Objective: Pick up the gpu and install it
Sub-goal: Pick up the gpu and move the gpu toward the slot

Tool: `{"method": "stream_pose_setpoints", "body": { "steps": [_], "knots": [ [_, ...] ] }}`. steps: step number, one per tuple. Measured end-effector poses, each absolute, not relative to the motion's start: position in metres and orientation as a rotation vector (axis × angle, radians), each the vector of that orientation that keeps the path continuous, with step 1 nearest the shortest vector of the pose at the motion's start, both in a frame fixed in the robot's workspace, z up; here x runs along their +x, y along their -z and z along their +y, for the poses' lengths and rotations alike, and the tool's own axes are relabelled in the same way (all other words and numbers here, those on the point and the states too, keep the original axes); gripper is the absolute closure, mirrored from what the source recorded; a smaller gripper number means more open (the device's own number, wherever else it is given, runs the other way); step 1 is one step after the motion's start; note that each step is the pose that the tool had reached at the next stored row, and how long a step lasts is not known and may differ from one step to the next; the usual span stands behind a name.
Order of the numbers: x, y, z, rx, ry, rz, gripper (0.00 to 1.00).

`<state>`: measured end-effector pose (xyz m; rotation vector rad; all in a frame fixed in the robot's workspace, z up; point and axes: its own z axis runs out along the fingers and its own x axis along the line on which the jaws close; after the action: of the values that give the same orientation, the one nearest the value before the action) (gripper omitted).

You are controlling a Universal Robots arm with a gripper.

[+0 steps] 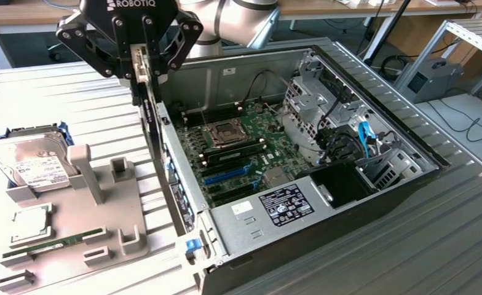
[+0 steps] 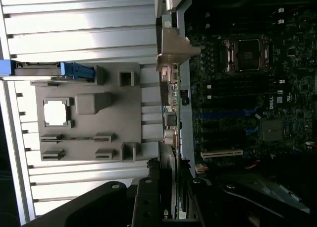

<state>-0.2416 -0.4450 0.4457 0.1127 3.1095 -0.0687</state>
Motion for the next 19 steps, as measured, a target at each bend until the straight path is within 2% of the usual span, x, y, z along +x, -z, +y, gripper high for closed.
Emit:
{"method": "stream_pose_setpoints", "body": {
  "steps": [19],
  "knots": [
    [-0.226, -0.446, -0.445, 0.113, 0.069, 3.109, 0.74]
  ]
}}
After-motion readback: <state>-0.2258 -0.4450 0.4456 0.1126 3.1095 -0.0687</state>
